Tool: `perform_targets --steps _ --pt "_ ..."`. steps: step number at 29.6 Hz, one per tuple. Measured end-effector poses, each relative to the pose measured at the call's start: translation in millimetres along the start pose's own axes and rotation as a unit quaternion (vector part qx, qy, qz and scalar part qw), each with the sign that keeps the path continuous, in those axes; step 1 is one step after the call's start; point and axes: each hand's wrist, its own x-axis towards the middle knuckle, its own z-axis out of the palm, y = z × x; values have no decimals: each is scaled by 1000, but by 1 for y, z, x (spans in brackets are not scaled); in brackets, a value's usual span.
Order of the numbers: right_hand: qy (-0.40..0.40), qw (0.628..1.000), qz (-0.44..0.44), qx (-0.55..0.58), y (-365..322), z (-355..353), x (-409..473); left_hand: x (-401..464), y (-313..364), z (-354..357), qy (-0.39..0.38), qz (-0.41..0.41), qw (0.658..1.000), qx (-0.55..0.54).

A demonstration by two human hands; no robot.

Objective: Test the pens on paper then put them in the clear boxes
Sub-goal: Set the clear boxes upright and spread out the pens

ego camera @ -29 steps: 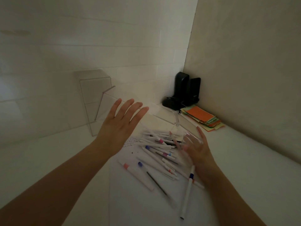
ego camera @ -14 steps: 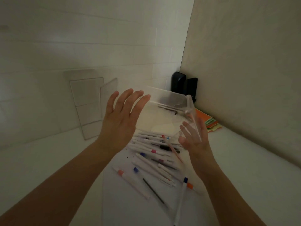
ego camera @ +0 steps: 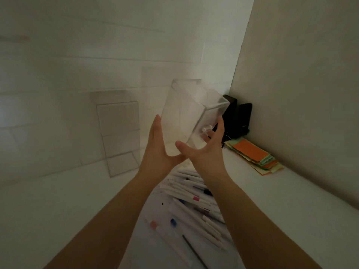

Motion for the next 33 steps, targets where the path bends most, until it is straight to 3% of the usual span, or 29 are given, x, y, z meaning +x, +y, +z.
perform_targets --steps 3,10,15,18,22,24,28,33 --pt "-8 1000 6 -20 4 20 20 -8 -28 -14 -47 -52 996 62" --pt "-58 996 35 -52 28 66 49 -51 -75 -11 -153 -66 978 124" --pt "-51 996 28 -70 39 79 55 -51 -91 -3 -211 14 957 197" --pt "-54 994 33 -94 41 84 56 -57 -88 1 -225 46 955 186" --pt "-119 984 70 -113 40 72 50 -68 -78 5 -256 65 947 182" --pt "-170 968 76 -171 33 46 37 -71 -73 6 -268 65 945 178" --pt "-283 922 -12 -265 12 -42 -19 -72 -71 5 -258 60 951 160" --pt "-412 829 -2 -379 8 -154 -111 -71 -74 6 -264 50 950 160"
